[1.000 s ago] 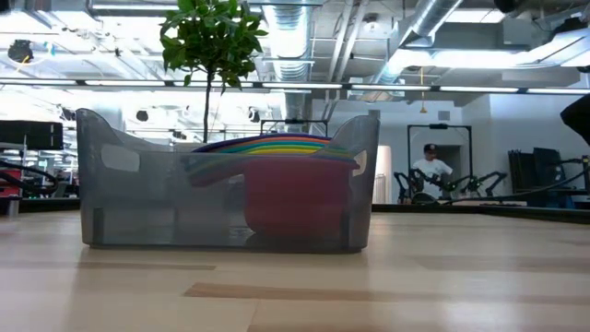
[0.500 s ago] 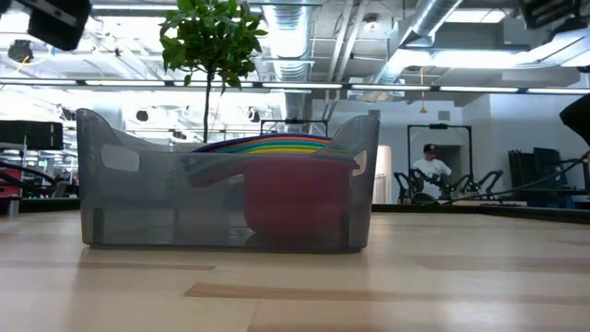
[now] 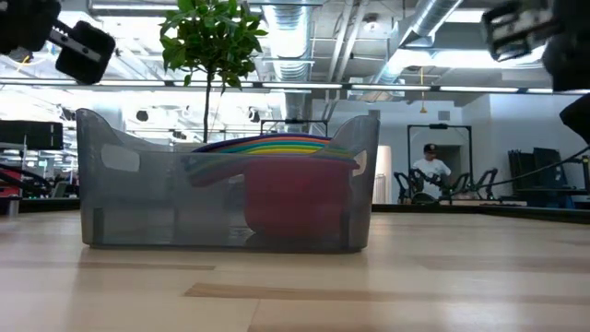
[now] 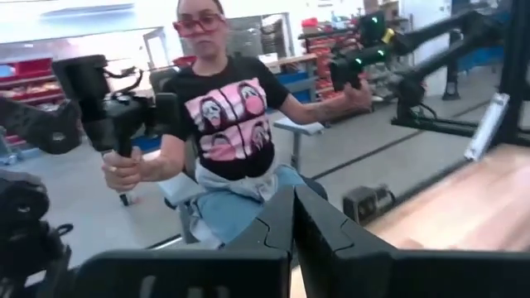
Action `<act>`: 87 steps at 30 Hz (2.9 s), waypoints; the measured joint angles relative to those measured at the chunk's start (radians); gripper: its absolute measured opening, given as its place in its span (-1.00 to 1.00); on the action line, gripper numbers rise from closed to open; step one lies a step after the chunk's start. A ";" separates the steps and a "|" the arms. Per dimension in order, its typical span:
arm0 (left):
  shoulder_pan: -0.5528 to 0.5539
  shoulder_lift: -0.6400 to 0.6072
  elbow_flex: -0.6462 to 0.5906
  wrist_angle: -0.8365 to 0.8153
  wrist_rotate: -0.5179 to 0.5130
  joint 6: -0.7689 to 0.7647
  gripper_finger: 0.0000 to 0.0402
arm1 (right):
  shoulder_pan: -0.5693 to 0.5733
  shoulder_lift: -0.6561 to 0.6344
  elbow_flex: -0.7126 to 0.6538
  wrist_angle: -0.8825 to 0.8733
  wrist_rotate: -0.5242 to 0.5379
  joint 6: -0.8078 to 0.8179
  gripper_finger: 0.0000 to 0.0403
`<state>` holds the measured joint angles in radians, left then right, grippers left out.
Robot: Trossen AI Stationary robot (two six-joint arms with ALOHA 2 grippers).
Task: Nest measuring cups in basket
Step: Return to Home Position
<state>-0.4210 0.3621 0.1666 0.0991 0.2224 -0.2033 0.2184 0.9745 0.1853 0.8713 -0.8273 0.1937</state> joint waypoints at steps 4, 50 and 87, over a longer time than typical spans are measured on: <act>0.072 -0.001 -0.026 0.077 0.154 0.026 -1.00 | -0.099 0.000 -0.069 0.022 -0.009 0.001 -0.81; 0.439 -0.267 -0.026 -0.047 0.180 -0.040 -1.00 | -0.379 -0.770 -0.179 -0.495 0.007 0.112 -0.82; 0.350 -0.357 -0.154 -0.025 -0.169 0.001 -1.00 | -0.382 -0.972 -0.159 -0.763 0.201 0.101 -0.86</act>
<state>-0.0711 0.0052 0.0128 0.0746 0.0531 -0.2028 -0.1631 0.0021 0.0261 0.1087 -0.6268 0.2942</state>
